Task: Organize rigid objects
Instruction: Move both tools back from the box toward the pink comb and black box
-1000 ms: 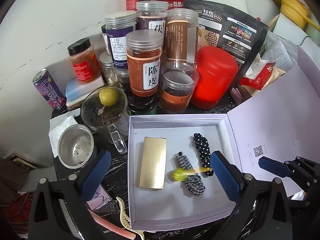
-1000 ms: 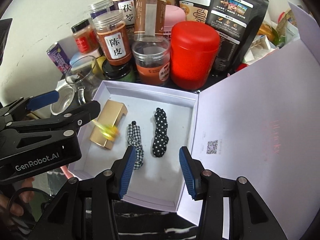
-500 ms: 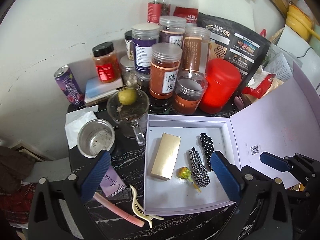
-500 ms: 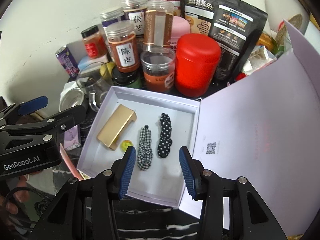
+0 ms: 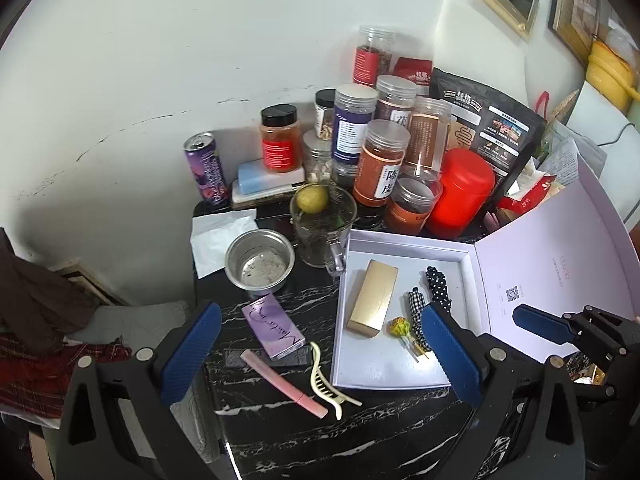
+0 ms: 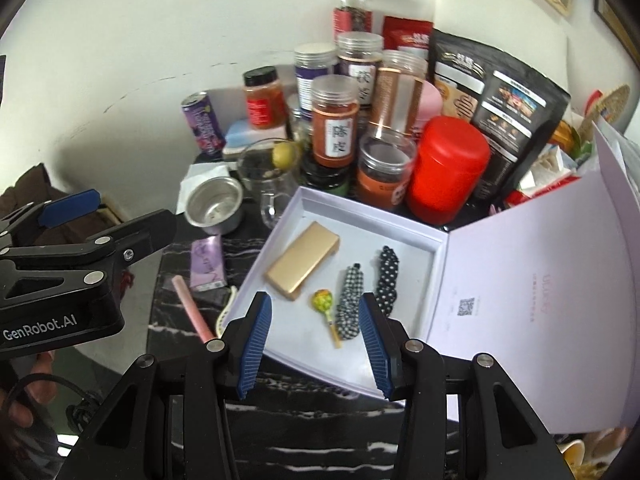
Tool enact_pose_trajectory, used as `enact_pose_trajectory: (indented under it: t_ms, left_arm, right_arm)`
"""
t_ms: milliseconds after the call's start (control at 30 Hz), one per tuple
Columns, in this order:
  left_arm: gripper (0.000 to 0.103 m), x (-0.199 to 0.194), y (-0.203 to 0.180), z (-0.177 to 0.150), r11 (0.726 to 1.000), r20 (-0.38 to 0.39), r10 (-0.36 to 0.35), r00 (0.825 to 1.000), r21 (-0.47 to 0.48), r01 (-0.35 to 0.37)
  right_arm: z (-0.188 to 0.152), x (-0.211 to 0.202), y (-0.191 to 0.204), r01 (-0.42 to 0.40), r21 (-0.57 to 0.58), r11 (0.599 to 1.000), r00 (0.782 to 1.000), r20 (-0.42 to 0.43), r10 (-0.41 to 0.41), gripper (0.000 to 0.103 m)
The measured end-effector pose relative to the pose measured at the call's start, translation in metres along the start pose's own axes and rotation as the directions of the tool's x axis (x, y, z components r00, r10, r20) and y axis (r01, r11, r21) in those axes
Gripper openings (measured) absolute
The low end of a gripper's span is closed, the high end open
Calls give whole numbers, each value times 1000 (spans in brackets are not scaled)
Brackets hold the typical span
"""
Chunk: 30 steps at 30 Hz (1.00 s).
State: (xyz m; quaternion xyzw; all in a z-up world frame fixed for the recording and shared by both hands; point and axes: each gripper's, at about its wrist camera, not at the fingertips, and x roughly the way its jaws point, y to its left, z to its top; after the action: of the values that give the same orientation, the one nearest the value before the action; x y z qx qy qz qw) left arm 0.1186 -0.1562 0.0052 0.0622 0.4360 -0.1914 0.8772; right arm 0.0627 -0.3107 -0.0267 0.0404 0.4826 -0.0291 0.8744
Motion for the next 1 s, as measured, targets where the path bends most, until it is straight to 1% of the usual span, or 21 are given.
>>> enact_pose_trajectory:
  t_ms: [100,133,500,767,867,1000]
  left_arm:
    - [102,-11,10,-9,1000,5,10,1000,-24,-10]
    - [102,-15,13,-11,999,7,14,1000,-29,-14]
    - [102,-42,47,-43,993,7,61,998,-97,-60]
    - [102,-47,67,-67,987,-12,86,996,-134,-87]
    - [102,-43,73,-75,984,-27,102,994,-147,-104]
    - [102,-35,82,-85,980,-52,105,993,-167,-112]
  right_arm:
    - [-4,-6,13,-13,-28,1000,1000,5,13,45]
    - [-5,-8,18,-36,-22,999,999,-16,35,45]
    - [-21,-20,63,-87,-119,989,996,-23,84,45]
    - [-35,-15,89,-140,-164,977,990,-42,135,45]
    - [-41,-9,96,-161,-177,971,987,-58,153,45]
    - [-47,1,103,-187,-185,965,981,-83,174,45]
